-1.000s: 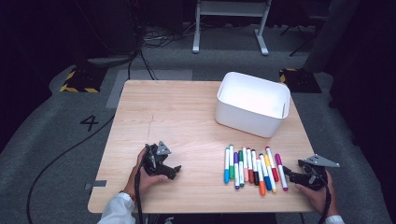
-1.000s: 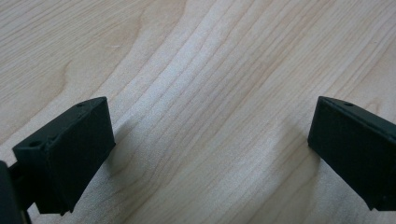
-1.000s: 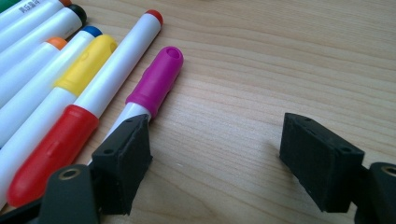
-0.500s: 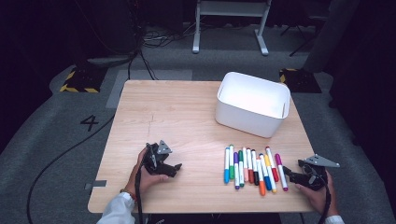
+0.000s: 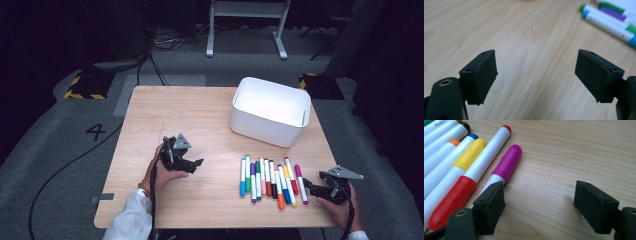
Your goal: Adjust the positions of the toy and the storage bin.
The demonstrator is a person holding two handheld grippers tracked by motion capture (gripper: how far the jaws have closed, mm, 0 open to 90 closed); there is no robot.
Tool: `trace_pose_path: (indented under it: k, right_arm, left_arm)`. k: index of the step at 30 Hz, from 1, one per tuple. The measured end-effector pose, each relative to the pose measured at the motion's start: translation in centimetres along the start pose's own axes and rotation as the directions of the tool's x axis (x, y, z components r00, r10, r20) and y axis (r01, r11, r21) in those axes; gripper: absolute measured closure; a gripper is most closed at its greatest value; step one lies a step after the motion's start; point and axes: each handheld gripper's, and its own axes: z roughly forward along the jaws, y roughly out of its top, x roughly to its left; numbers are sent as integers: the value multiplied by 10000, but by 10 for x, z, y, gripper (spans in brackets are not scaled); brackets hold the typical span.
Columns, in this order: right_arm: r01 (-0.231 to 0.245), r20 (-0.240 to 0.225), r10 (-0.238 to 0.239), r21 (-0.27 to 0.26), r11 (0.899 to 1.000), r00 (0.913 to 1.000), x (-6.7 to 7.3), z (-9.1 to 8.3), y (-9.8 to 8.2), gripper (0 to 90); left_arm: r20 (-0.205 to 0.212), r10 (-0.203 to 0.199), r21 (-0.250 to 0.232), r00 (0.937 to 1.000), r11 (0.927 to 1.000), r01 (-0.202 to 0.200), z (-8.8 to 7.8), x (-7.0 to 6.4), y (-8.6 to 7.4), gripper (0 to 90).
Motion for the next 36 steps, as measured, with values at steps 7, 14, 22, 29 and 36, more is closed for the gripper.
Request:
trace_pose_path:
  k: [7,14,22,29,36]
  right_arm:
    - [-24,5,24,16,10000,10000,0,0,0,246]
    - [-25,1,25,14,10000,10000,0,0,0,245]
    - [-2,-4,2,7,10000,10000,0,0,0,245]
    - [-9,-16,9,9,10000,10000,0,0,0,245]
    - [7,-38,-7,8,10000,10000,0,0,0,244]
  left_arm:
    - [36,547,-197,9985,9983,-547,12,1,43,183]
    - [191,851,-507,9962,9952,-840,24,2,75,195]
    - [755,1671,-1349,9830,9785,-1559,37,-5,125,225]
    - [1149,2164,-1444,9695,9693,-1992,49,-12,158,225]
    - [1164,2430,-1159,9630,9663,-2298,69,-17,185,213]
